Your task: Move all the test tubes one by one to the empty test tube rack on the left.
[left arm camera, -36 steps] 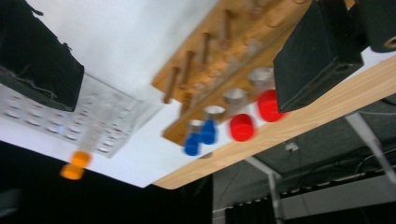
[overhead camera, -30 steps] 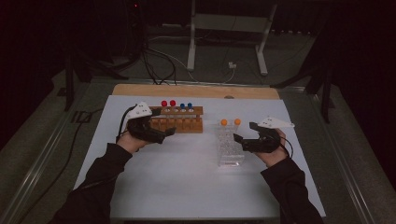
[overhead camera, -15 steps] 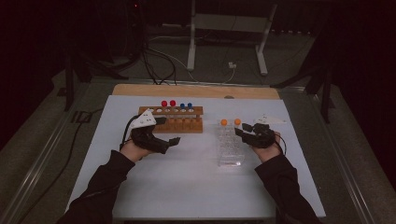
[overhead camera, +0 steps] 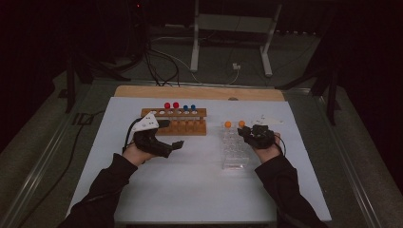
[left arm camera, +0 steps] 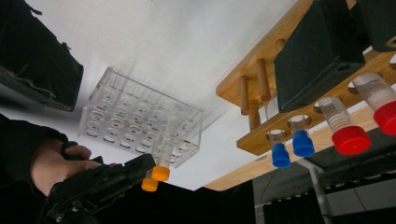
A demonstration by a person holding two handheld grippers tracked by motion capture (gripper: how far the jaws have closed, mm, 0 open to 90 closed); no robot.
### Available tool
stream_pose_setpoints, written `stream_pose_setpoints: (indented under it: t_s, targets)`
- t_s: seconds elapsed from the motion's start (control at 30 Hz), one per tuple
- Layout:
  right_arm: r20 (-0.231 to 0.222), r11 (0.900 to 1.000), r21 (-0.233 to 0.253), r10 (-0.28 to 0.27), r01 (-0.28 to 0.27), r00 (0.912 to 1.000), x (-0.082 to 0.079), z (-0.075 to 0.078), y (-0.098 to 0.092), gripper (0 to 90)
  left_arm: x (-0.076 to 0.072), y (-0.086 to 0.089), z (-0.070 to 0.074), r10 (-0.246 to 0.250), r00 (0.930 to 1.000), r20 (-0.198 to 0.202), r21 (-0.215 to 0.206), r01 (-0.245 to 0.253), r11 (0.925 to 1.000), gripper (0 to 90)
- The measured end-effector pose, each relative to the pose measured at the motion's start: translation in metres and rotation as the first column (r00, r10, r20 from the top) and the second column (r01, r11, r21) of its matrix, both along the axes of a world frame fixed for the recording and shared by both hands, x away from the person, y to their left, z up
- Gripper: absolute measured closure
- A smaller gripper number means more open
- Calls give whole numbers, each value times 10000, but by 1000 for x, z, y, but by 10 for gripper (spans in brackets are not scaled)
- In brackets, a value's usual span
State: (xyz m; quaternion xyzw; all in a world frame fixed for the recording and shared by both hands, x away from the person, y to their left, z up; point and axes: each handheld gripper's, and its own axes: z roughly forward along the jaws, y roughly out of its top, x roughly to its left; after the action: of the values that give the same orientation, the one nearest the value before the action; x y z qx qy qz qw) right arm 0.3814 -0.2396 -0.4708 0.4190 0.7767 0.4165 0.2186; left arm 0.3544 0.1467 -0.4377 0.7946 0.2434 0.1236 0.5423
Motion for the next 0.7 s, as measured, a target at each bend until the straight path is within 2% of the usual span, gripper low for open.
stream_pose_setpoints:
  t_s: [0.2, 0.4, 0.6, 0.7]
  targets:
    - [209, 10000, 54, -39, 38, 9998, -3, 7, -1, 749, 0, 0, 1, 13, 10000, -7, -47, -13, 10000, 23]
    - [708, 10000, 60, -27, 23, 9975, -10, 22, -3, 749, 0, 1, 2, -21, 10000, -33, -41, 20, 10000, 23]
    - [1104, 9995, 314, -39, 5, 9939, -19, 39, -9, 749, -1, 1, 2, -55, 10000, -39, -43, 55, 10000, 23]
    - [1406, 9997, 228, -49, 17, 9901, -25, 49, -10, 750, -1, 1, 4, -65, 10000, 10, -37, 65, 10000, 23]
